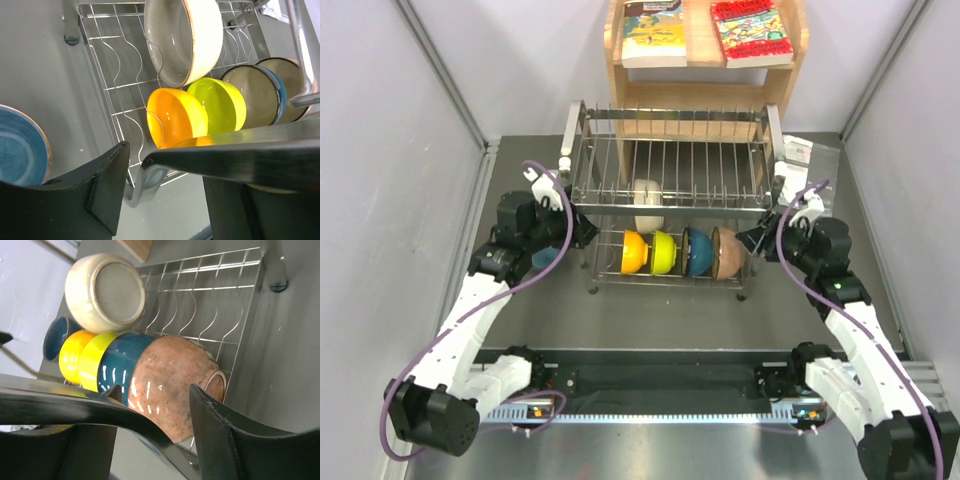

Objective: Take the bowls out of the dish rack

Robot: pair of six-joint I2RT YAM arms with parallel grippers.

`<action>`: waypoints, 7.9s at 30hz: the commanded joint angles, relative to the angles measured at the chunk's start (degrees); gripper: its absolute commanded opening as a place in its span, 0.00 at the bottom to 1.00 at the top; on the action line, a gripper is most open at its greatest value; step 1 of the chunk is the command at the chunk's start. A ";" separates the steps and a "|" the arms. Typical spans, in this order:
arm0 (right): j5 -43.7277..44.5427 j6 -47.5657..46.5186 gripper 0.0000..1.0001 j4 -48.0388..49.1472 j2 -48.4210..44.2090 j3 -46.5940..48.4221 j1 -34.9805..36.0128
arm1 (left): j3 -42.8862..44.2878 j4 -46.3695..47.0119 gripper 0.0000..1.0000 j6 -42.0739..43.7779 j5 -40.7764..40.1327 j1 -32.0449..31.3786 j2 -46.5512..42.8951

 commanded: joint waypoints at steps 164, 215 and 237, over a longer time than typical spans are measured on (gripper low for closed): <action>34.40 -5.24 0.77 -4.31 -5.60 -2.10 42.48 | -21.29 59.63 0.00 2.12 -21.15 -21.68 17.85; 34.84 -3.48 0.77 -1.85 -4.63 -5.35 42.48 | -7.05 29.40 0.60 9.85 -25.28 -23.09 23.03; 35.37 -3.22 0.78 -1.59 -5.95 -6.49 42.04 | -3.27 27.81 0.28 9.15 -39.43 -24.58 31.65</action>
